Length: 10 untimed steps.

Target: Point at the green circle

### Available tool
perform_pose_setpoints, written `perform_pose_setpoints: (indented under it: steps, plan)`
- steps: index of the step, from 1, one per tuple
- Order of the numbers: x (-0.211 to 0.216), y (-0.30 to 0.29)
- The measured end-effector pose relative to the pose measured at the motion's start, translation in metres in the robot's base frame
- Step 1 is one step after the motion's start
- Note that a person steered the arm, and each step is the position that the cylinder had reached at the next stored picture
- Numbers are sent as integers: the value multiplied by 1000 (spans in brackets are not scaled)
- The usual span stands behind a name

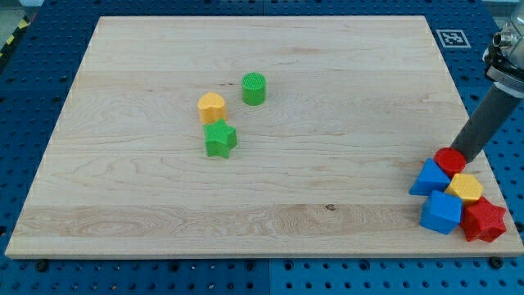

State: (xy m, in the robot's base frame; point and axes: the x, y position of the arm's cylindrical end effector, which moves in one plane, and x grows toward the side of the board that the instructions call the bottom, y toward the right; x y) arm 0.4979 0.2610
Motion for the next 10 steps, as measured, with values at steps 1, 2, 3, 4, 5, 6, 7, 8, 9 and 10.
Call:
perform_pose_setpoints:
  steps: [1, 2, 3, 4, 5, 6, 7, 8, 9, 10]
  plan:
    - [-13, 0]
    - [-38, -7]
    - [-57, -15]
    - [-69, -24]
    - [-75, -31]
    - [-80, -37]
    - [-82, -43]
    - [-82, -50]
    - [-82, -56]
    - [-82, -66]
